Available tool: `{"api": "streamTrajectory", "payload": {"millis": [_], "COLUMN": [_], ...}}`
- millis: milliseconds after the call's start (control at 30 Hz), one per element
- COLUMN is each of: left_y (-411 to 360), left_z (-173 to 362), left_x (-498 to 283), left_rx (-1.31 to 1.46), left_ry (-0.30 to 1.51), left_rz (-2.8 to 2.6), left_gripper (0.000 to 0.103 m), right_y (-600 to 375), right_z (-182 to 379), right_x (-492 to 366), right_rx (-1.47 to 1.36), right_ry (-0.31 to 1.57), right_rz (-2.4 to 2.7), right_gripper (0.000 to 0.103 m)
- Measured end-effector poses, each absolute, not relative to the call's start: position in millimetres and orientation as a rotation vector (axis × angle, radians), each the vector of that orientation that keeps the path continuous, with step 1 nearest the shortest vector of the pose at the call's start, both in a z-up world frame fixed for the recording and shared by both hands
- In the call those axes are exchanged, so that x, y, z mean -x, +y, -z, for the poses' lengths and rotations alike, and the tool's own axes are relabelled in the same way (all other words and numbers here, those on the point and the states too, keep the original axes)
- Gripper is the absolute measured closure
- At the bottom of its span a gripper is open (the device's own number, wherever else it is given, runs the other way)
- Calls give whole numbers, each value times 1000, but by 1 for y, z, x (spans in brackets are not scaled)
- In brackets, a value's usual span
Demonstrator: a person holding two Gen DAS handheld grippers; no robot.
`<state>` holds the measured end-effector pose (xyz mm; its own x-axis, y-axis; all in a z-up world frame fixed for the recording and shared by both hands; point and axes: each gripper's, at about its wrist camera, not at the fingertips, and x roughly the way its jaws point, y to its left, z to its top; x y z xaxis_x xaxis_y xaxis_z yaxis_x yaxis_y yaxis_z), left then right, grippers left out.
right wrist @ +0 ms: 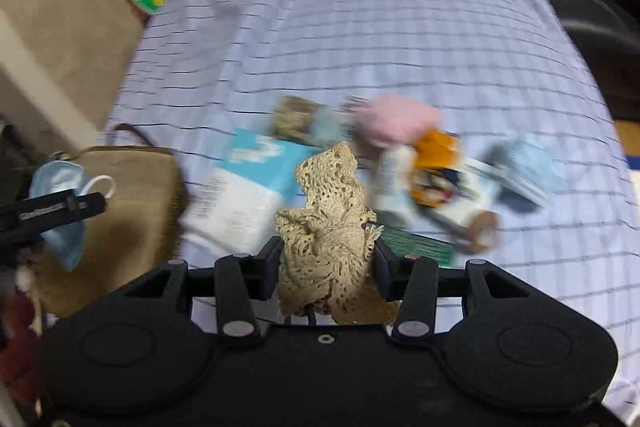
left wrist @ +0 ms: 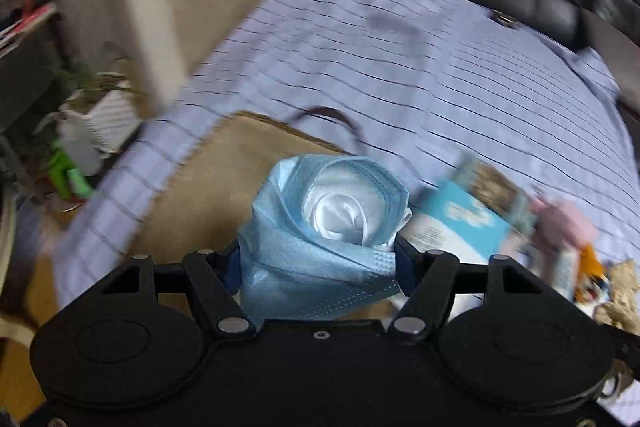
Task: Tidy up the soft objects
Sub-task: 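Carry the lace and mask into the basket and open both tools to release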
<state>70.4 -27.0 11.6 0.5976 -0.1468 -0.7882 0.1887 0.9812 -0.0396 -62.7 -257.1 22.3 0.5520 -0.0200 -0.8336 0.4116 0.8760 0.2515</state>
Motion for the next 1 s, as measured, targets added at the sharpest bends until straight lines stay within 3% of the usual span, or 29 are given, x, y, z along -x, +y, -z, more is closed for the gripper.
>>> {"api": "streamTrajectory", "payload": {"millis": [600, 767, 800, 1000], "left_y": [37, 42, 42, 44], "left_z": [8, 4, 3, 3], "left_x": [-106, -107, -106, -107], "left_rx": [24, 32, 27, 35], "left_ry": [997, 979, 970, 970], "left_rz": [118, 102, 96, 93], "left_gripper": [38, 21, 20, 19], "right_y": [-97, -86, -86, -87], "right_z": [-34, -31, -32, -34], "right_x": [-18, -20, -18, -17], "right_rx": [-361, -340, -332, -313], "right_ry": [955, 943, 932, 916], "right_rz": [-53, -89, -90, -89], "right_gripper": [56, 51, 47, 47]}}
